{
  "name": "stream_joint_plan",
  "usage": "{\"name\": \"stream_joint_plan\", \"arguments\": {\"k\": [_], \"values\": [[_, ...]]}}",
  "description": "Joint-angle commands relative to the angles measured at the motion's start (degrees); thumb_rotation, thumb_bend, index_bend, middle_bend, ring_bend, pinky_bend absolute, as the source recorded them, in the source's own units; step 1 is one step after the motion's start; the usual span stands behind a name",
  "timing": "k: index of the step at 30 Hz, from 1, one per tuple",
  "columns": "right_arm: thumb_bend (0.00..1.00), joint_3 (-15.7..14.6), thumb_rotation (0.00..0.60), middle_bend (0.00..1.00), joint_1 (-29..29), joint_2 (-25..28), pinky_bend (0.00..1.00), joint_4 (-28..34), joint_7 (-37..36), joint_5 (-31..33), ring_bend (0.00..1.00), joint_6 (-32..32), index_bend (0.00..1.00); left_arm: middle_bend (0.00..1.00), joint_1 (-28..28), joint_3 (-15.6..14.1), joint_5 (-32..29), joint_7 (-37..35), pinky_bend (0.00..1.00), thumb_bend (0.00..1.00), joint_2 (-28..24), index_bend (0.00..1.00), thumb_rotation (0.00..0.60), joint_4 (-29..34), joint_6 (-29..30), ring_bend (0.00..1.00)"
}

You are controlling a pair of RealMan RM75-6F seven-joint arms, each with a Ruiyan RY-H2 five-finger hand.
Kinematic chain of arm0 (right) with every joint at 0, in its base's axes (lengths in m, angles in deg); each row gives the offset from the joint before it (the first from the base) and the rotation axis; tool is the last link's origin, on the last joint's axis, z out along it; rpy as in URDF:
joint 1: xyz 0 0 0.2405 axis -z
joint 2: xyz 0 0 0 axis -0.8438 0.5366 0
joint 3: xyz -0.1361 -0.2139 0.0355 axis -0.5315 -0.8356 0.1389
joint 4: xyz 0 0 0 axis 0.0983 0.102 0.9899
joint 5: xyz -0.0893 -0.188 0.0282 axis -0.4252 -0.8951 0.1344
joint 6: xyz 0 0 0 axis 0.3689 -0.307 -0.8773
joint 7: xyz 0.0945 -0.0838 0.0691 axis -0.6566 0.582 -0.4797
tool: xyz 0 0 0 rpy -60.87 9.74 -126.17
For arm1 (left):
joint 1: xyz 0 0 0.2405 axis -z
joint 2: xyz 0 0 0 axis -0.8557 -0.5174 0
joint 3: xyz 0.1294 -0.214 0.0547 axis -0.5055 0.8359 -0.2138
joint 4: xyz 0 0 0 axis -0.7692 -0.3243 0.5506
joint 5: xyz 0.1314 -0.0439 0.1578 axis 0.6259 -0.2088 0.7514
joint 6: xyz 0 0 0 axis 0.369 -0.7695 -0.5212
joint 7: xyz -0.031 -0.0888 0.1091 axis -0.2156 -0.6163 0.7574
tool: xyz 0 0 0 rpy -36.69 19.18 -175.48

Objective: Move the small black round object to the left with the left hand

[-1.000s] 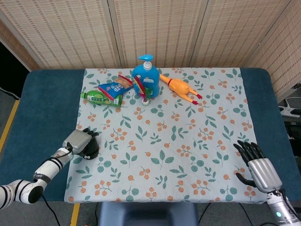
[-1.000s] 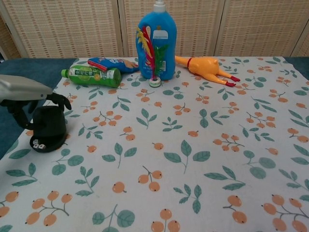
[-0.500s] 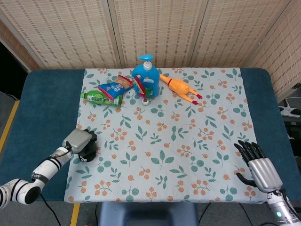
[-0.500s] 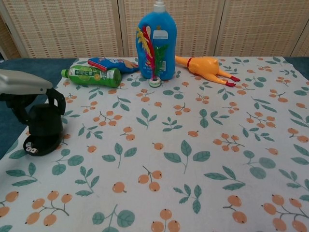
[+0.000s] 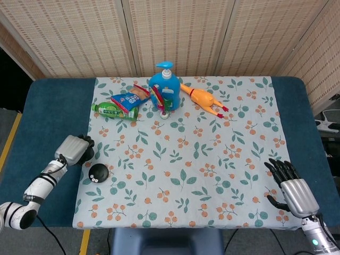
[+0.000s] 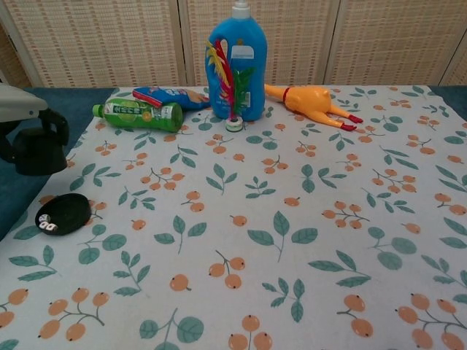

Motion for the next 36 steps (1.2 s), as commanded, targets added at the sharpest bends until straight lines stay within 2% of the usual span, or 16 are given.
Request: {"name": "stream_joint_plan", "arguments": {"k": [1,4,6,9,10,11,14,22,24,28,32,36], "values": [[0.18,0.0,0.6,0.0,-0.01,-0.06,0.0,0.03,0.19,0.06,0.0,-0.09,0.0,0.47,-1.82,-0.86,-0.65,0.31,0.62,0.43,2.3,0.45,0.6,-3.73,-1.06,0.39],[0.18,-0.09,0.6,0.0,-0.1,-0.22,0.0,0.11,0.57,0.07,0.0,-0.43,0.0,0.46,-3.07,-1.18,1.35,0.29,0.6,0.43,3.76,0.45,0.6,-6.29,0.28,0.39],[0.18,-0.17,0.6,0.0,-0.15,-0.34,0.0,0.16,0.81,0.06,0.0,-0.64,0.0,0.42,-3.84,-1.23,2.34,-0.49,0.56,0.43,4.42,0.41,0.6,-7.26,0.55,0.36],[0.18,-0.19,0.6,0.0,-0.06,-0.39,0.0,0.28,1.0,0.04,0.0,-0.52,0.0,0.19,-4.44,-1.08,2.59,-2.21,0.43,0.43,4.27,0.13,0.6,-7.24,-0.68,0.2],[0.18,-0.18,0.6,0.0,-0.05,-0.41,0.0,0.32,1.06,0.02,0.0,-0.47,0.0,0.08,-4.52,-0.99,2.41,-2.57,0.39,0.42,4.05,0.03,0.6,-7.0,-1.2,0.1],[0.18,-0.18,0.6,0.0,-0.03,-0.43,0.0,0.35,1.12,0.0,0.0,-0.44,0.0,0.02,-4.6,-0.89,2.21,-2.81,0.35,0.42,3.85,0.0,0.6,-6.78,-1.66,0.03],[0.18,-0.33,0.6,0.0,0.03,-0.44,0.0,0.4,1.2,-0.25,0.0,-0.37,0.0,0.0,-5.09,-0.41,2.07,-3.5,0.29,0.41,3.48,0.0,0.6,-6.16,-2.03,0.0],[0.18,-0.44,0.6,0.0,0.21,-0.24,0.0,0.63,1.09,-0.38,0.0,-0.13,0.0,0.0,-6.63,0.7,4.82,-8.0,0.26,0.38,1.48,0.0,0.6,-3.49,-0.43,0.0],[0.18,-0.6,0.6,0.0,0.35,-0.14,0.0,0.7,0.96,-0.92,0.0,0.3,0.0,0.0,-8.14,1.15,7.62,-12.13,0.24,0.37,-2.69,0.0,0.6,1.85,2.26,0.0],[0.18,-0.78,0.6,0.0,0.55,-0.08,0.0,0.69,0.96,-1.52,0.0,0.79,0.0,0.0,-10.61,0.86,11.39,-16.51,0.21,0.36,-8.86,0.0,0.6,8.06,5.7,0.0],[0.18,-1.04,0.6,0.0,0.67,0.0,0.0,0.78,0.99,-2.1,0.0,1.03,0.0,0.0,-14.64,1.2,14.63,-20.01,0.17,0.37,-12.4,0.0,0.6,10.73,12.89,0.0],[0.18,-1.01,0.6,0.0,1.13,0.12,0.0,0.86,1.03,-2.71,0.0,2.27,0.0,0.0,-23.18,-0.85,20.2,-23.7,0.13,0.37,-13.08,0.0,0.6,11.81,25.79,0.0]]}}
